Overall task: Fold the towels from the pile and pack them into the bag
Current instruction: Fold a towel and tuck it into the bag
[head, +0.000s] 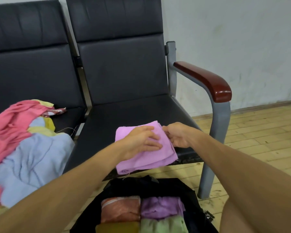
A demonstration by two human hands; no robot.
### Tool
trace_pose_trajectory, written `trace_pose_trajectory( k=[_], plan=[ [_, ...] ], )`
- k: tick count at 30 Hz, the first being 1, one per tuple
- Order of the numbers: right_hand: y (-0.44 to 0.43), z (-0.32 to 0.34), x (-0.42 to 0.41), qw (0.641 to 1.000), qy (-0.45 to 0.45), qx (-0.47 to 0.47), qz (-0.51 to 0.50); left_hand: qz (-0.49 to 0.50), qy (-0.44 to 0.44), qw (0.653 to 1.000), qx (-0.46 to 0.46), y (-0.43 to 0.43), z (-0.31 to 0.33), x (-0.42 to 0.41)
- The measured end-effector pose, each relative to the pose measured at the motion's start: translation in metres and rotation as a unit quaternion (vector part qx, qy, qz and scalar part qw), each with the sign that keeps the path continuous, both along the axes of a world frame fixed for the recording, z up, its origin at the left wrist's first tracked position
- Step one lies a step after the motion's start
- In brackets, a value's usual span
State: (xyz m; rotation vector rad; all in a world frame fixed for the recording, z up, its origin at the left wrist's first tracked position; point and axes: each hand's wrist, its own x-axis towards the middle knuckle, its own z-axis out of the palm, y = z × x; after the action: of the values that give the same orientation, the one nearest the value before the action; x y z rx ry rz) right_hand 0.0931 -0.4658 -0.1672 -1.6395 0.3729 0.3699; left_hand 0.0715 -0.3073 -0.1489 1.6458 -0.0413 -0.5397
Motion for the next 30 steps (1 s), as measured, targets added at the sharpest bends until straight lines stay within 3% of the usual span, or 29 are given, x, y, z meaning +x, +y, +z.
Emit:
trace_pose_trajectory(
  k=[2,4,7,17,24,27,30],
  plan=[
    [0.001,-0.001,0.002,1.000,-0.010,-0.012,0.009,-0.001,-0.084,0.993,0.078,0.024,0.000,0.000],
    [0.001,-0.004,0.006,0.999,-0.012,-0.041,0.012,0.009,-0.189,0.962,0.197,0.051,-0.002,0.000],
    [0.002,-0.008,0.011,0.996,-0.011,-0.087,0.013,0.033,-0.252,0.928,0.274,0.091,-0.014,-0.005],
    [0.020,-0.012,0.017,0.979,-0.025,-0.200,0.028,0.022,-0.154,0.936,0.315,0.112,-0.028,-0.004],
    [0.011,-0.010,0.009,0.982,-0.041,-0.181,0.022,0.027,-0.124,0.882,0.455,0.102,-0.043,0.017],
    [0.007,-0.009,0.004,0.983,-0.074,-0.169,0.019,0.029,-0.086,0.919,0.383,0.094,-0.041,0.014],
    [0.005,-0.004,-0.001,0.975,-0.133,-0.169,0.055,0.068,-0.104,0.949,0.290,0.085,-0.037,0.006]
  ],
)
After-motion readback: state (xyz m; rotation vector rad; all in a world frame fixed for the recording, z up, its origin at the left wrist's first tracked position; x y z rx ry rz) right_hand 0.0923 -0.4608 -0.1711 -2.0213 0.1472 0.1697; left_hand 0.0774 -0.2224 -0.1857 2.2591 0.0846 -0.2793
